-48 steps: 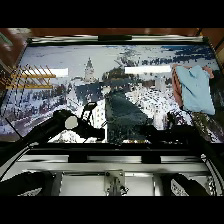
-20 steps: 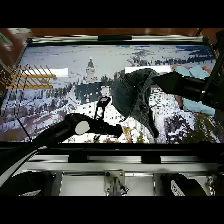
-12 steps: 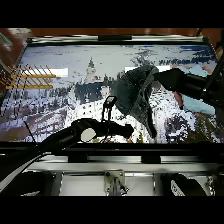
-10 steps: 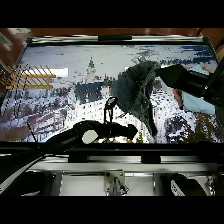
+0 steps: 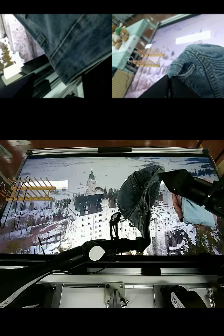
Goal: Fold the shirts.
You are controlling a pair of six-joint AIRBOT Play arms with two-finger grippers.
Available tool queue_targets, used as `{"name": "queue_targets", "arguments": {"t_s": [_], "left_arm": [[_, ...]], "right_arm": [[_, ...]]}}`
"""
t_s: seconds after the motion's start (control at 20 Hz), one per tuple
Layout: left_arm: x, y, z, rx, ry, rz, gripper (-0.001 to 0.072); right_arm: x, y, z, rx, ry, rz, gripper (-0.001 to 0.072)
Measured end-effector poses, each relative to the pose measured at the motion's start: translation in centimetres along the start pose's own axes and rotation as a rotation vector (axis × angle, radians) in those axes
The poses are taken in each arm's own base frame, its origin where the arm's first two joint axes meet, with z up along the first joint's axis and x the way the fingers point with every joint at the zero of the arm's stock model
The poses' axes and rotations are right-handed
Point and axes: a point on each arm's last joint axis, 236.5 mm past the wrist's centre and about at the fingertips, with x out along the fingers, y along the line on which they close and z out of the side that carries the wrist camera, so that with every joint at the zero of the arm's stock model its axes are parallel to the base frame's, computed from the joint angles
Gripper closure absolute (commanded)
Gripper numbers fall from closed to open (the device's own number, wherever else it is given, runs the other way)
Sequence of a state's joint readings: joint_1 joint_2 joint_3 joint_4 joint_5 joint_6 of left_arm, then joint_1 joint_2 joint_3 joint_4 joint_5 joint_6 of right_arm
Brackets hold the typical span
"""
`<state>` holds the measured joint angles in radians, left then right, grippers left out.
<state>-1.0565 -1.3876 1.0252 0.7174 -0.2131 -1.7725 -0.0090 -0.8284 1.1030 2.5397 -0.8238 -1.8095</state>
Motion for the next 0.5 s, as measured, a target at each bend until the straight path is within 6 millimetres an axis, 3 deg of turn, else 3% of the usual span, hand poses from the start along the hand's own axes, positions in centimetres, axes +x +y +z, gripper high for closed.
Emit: {"name": "queue_targets", "arguments": {"t_s": [0.05, 0.1, 0.2, 0.25, 0.35, 0.5], "left_arm": [[0.0, -0.2, 0.1, 0.019, -0.003, -0.004, -0.0003], [0.1, -0.3, 0.2, 0.034, -0.009, -0.006, 0.0068], [0.4, -0.1, 0.6, 0.053, -0.024, -0.004, 0.0393], [0.6, 0.3, 0.8, 0.057, -0.028, 0.002, 0.0439], [1.1, 1.4, 0.8, 0.046, -0.018, 0.024, 0.0625], [1.2, 2.9, 1.2, 0.013, 0.006, 0.053, 0.0632]], "right_arm": [[0.0, 0.0, 0.0, -0.002, -0.002, -0.002, 0.0628], [0.0, -0.1, 0.1, -0.003, -0.002, -0.003, 0.0628], [0.0, -0.1, 0.0, -0.005, -0.001, -0.005, 0.0628], [0.0, -0.1, 0.0, -0.006, 0.002, -0.005, 0.0628], [0.0, -0.1, -0.1, -0.009, 0.005, -0.005, 0.0628], [0.0, -0.1, -0.1, -0.020, 0.006, -0.006, 0.0628]]}}
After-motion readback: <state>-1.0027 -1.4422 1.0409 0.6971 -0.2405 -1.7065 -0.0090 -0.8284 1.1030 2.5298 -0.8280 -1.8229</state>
